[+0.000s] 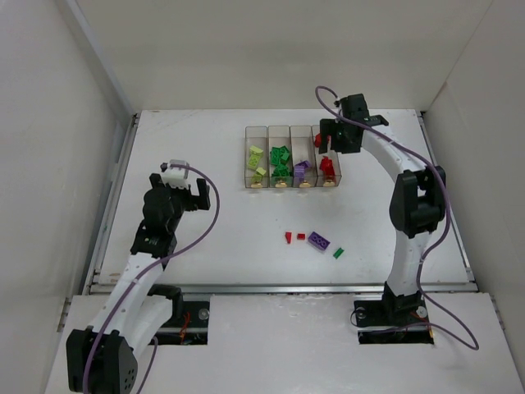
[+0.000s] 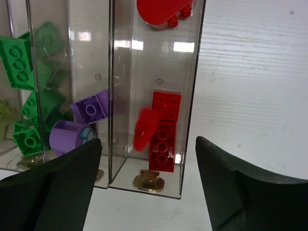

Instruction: Sort the legos into containers by color

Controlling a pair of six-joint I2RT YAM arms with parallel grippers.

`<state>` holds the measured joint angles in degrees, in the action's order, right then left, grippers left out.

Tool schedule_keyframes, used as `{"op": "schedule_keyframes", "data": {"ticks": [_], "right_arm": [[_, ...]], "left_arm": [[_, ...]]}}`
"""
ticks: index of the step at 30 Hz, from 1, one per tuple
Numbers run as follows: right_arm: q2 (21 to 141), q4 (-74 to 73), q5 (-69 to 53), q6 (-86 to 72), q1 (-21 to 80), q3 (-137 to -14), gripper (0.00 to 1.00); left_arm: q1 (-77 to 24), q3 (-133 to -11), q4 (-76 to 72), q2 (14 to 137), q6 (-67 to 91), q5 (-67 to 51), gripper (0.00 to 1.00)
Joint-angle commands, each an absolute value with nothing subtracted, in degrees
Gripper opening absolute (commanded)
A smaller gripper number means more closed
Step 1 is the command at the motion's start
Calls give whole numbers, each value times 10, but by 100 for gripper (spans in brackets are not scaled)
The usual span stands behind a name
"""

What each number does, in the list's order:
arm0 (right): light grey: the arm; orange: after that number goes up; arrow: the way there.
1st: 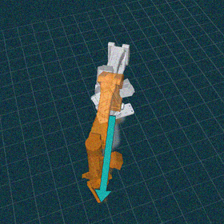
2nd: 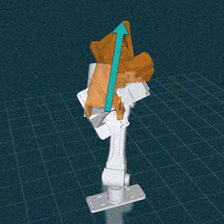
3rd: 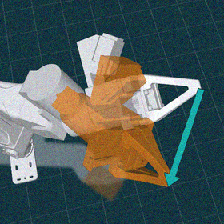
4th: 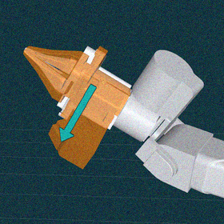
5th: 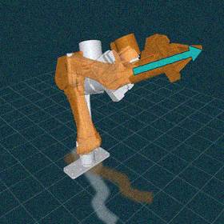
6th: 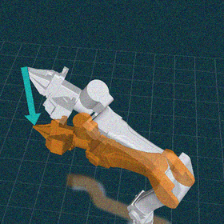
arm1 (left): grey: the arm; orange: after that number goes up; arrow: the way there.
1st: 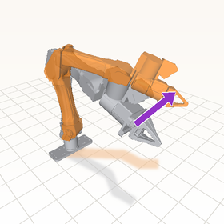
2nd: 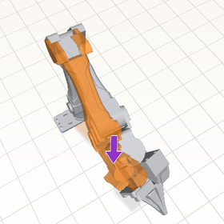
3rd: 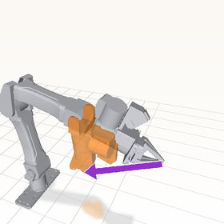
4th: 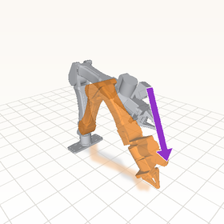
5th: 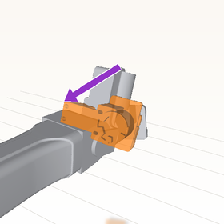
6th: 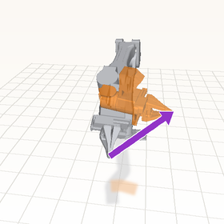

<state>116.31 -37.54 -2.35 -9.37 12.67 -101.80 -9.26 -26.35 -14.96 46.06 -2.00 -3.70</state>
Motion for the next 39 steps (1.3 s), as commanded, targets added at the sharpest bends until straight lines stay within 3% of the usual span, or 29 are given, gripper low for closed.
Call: {"op": "schedule_keyframes", "data": {"ticks": [1,6,17,31,39], "right_arm": [[1154,-367,-38,-89,124,-1035,85],[1094,-380,-21,-72,143,-1024,89],[1029,-397,20,-38,472,-821,86],[1057,-367,65,-99,499,-735,77],[1063,-346,33,-94,499,-717,63]], "left_arm": [[-91,-254,-178,458,-11,-42,99],[-91,-254,-178,458,-6,-42,99],[-91,-254,-178,458,-6,-42,99],[-91,-238,-165,429,-1,-47,99],[-91,-238,-165,434,-1,-47,99]]}}
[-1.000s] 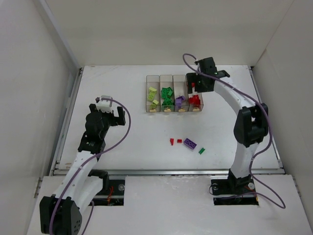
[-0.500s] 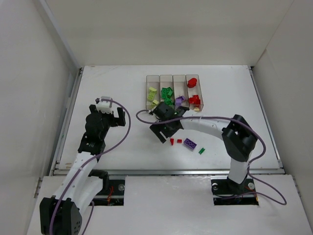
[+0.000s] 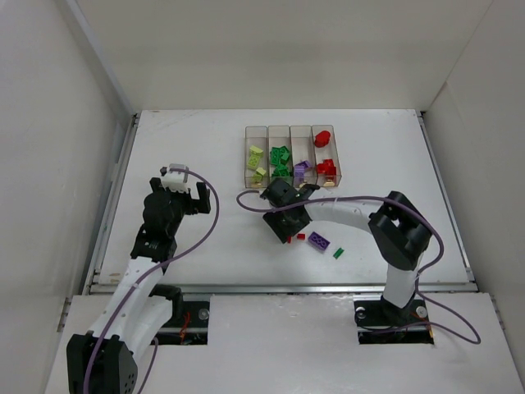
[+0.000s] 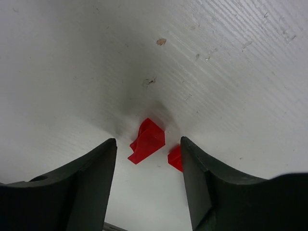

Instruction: Sort the legos into containers by color

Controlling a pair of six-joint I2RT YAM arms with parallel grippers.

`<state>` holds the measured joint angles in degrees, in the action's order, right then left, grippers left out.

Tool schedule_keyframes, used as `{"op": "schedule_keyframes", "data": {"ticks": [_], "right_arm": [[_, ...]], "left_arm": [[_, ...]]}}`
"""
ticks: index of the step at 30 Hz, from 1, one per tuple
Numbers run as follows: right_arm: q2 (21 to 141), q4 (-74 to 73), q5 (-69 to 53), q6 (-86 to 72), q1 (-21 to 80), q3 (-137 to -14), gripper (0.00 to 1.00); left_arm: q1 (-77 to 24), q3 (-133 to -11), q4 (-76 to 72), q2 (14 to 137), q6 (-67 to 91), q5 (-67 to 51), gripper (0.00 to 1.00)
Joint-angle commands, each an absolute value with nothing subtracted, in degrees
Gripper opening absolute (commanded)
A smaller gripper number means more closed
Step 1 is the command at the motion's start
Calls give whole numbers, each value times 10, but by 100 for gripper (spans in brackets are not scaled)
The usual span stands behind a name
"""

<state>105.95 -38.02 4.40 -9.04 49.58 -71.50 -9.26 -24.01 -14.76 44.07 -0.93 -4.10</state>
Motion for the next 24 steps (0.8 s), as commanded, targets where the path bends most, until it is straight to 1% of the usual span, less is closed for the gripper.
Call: {"op": "schedule_keyframes", "data": {"ticks": [1,2,6,7,9,10,11,13,17,21,22,24], "right_arm": [[1063,-346,33,-94,499,-717,60],[1063,-346,33,-94,499,-717,57],[1074,-346,28,-82,499,-722,36],[1074,-346,28,-82,499,-722,25],[1080,-346,28,-76,499,-730,15],[1086,-346,28,-76,499,-737,5],[1086,-352,28,-76,499,-737,0],[1078,-358,33,-76,499,-758,0],[1047,-364,52,-71,468,-810,0],[1041,-364,70,-76,372,-888,0],[1046,-364,76,-76,327,-905,0],[1077,-364,82,-49,290,-960,0]], "left_arm": [[-91,-238,-165,434,-1,-47,99],[-91,-238,-165,434,-1,-47,99],[-91,-238,-165,434,-1,-47,99],[-91,-238,-165,434,-1,-47,99],[-91,-238,-171,434,-1,-47,99],[-91,-238,-171,434,-1,-47,99],[-91,-238,-171,434,-1,-47,99],[-91,-238,-171,434,-1,-47,99],[-91,-238,-171,434,-1,-47,99],[-91,-232,-176,434,-1,-42,99],[-91,-227,-181,434,-6,-42,99],[-91,-227,-181,434,-13,-42,99]]}}
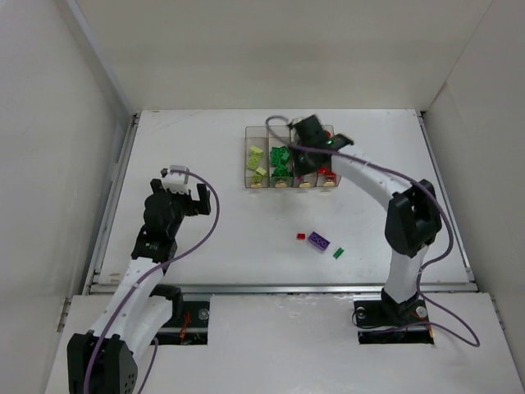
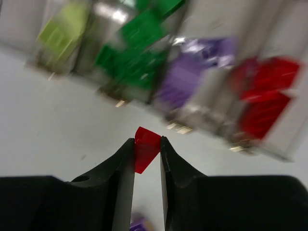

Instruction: Sort the legos into containers by color

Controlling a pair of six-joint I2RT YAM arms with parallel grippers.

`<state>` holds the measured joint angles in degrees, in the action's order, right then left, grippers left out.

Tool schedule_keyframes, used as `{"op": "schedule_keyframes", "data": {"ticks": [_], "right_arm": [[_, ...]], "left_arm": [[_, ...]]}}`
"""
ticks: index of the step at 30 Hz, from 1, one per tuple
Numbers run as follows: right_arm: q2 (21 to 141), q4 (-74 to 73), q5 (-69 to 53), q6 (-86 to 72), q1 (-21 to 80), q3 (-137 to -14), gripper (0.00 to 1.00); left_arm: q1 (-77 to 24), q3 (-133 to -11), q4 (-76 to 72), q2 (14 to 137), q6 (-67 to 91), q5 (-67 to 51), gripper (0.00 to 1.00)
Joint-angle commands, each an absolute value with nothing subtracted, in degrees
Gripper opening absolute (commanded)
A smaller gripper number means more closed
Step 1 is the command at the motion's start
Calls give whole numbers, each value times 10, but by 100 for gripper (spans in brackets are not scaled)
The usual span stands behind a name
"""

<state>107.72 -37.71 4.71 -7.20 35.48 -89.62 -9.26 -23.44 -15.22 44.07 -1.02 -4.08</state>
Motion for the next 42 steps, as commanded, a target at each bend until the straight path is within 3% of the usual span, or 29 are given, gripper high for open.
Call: {"op": "schedule_keyframes", "data": {"ticks": [1,6,10,11,17,21,28,33,42], "right_arm": [[1092,-364,98,-38,264,-980,0],[1199,-405,153,-4,209,-1125,3],[1236,-424,138,7,185,-1165,32],[1236,-415,138,7,185,-1165,48],[1221,-428,103,18,179,-1165,82],[1154,-438,96,6,194,-1117,85],[977,-394,66,47,395,-833,86],[992,-413,42,-5,484,-758,83],[1041,-413,82,11,503,-716,82]], "left_arm": [[-91,-220,-186,434,-13,-42,99],[-91,-220,-186,423,-18,-37,99],[-86,-220,-180,423,-18,-37,99],[-86,-220,-180,423,-18,-37,99],[-86,-214,-185,423,-18,-37,99],[-86,-214,-185,423,-18,-37,99],[-86,-209,-191,423,-18,-37,99],[-86,-204,-203,423,-18,-37,99],[-86,-199,-214,406,-24,-42,99]]}}
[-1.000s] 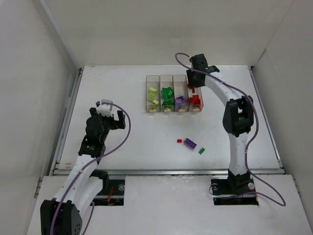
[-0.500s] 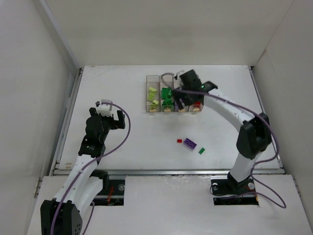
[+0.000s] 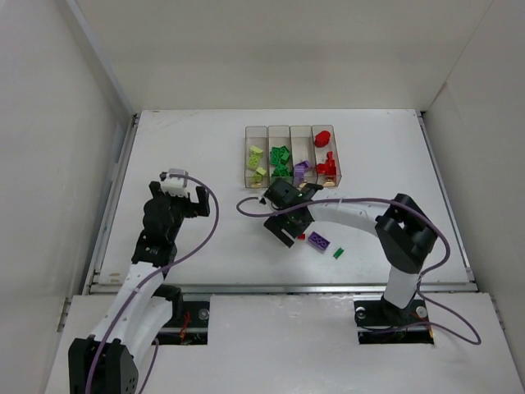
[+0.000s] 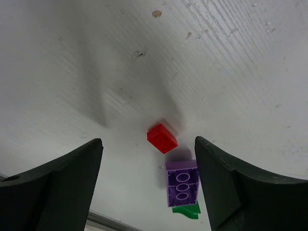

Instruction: Sort the legos into containers by color

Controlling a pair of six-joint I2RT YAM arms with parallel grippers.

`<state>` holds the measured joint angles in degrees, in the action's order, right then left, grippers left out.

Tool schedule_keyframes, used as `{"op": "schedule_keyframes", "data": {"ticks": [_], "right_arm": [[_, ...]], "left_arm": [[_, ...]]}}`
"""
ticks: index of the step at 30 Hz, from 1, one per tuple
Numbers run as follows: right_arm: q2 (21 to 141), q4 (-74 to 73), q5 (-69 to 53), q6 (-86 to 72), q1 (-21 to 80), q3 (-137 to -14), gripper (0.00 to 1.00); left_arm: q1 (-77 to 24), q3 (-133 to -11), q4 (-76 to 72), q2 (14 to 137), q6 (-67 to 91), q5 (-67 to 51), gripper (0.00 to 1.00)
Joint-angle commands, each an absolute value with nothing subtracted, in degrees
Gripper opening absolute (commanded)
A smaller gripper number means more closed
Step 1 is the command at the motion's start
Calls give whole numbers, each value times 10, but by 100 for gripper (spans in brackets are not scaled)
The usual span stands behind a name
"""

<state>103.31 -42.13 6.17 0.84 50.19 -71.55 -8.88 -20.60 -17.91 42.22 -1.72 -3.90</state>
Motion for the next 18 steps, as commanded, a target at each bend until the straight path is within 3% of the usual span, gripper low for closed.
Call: {"op": "schedule_keyframes", "data": {"ticks": [1,9,13,17,18], "right_arm": [[1047,-419,82,11,503,-716,82],[1059,-425,63,22,503,-716,76],[1091,-436,63,22,503,-723,68],[1115,-443,63,17,503,-737,47],[1115,-443,63,17,503,-737,37]], "left_arm": [[-86,-199,-214,406,-24,-42,99],[-86,-199,-208,401,-29,-37,99],[-86,-199,-208,401,-29,-37,99],[-86,-199,-208,396,-29,-37,99],[-86,-199,-208,396,-29,-37,99]]}}
